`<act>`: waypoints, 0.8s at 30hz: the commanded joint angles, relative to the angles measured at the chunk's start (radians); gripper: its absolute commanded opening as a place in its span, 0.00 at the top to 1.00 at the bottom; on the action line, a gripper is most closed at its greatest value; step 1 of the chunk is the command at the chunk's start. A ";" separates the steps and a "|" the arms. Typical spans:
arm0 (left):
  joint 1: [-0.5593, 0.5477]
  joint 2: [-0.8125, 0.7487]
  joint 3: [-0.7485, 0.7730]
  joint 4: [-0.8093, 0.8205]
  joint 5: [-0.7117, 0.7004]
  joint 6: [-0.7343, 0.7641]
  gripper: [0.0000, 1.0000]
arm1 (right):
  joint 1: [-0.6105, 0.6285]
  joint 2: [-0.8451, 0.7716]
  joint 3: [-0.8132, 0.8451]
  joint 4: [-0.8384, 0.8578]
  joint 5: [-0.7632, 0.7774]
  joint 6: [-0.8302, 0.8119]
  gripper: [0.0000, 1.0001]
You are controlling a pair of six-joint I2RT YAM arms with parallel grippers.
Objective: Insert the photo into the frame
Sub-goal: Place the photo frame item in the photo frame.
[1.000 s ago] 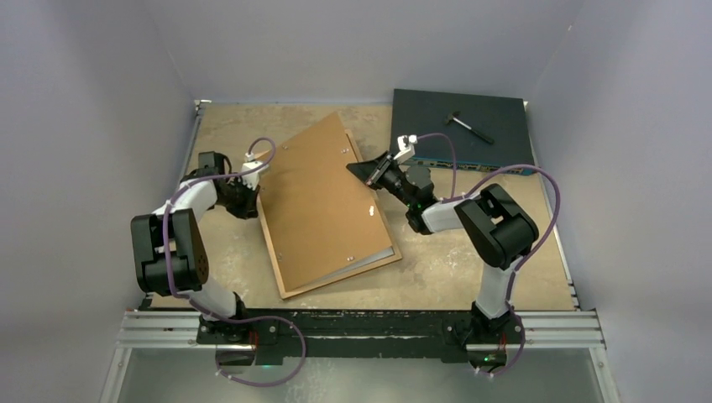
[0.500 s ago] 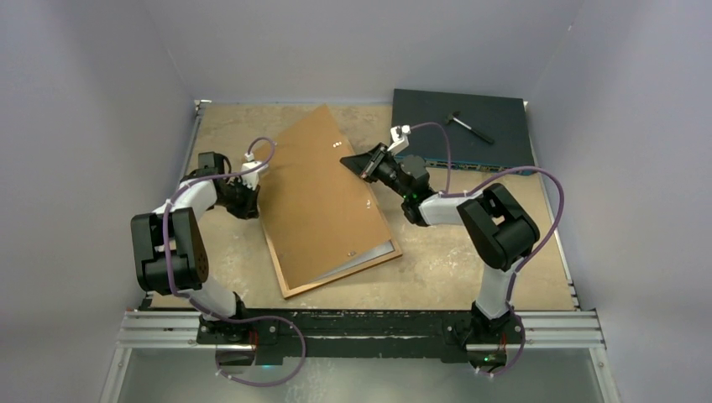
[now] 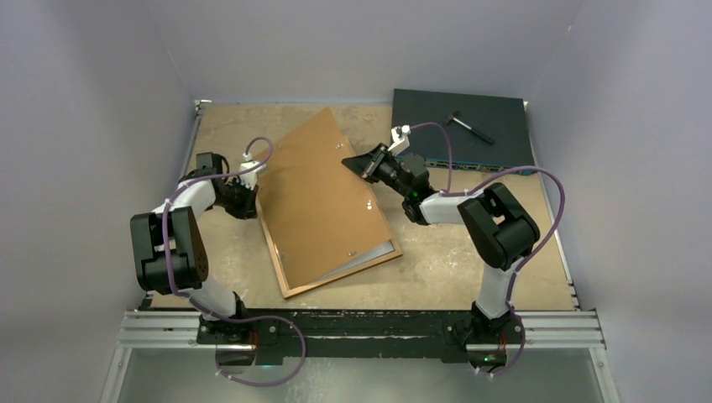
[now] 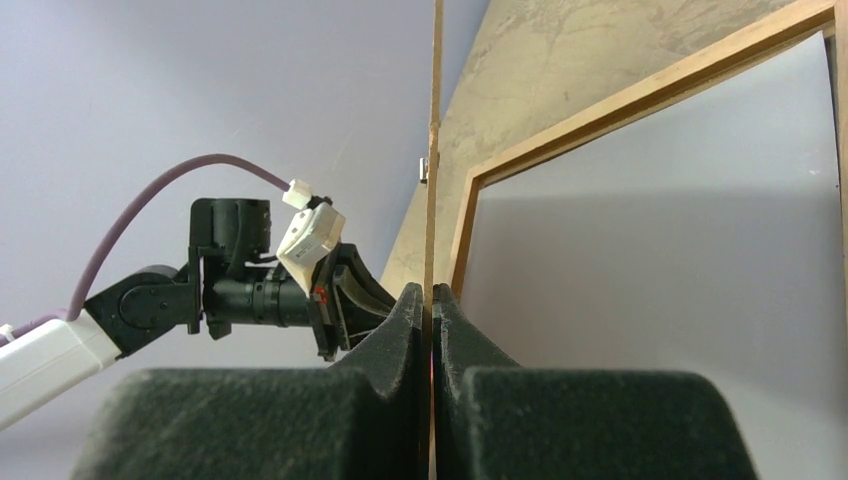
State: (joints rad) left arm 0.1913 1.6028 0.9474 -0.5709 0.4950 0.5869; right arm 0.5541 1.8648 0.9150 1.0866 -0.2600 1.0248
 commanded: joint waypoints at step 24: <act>0.008 0.019 -0.002 0.074 -0.031 -0.059 1.00 | -0.005 0.051 -0.038 0.042 0.027 -0.015 1.00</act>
State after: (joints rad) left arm 0.1917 1.6112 0.9474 -0.5335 0.4755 0.5419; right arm 0.5430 1.8996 0.8558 1.0973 -0.2100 1.0470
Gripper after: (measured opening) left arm 0.003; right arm 0.015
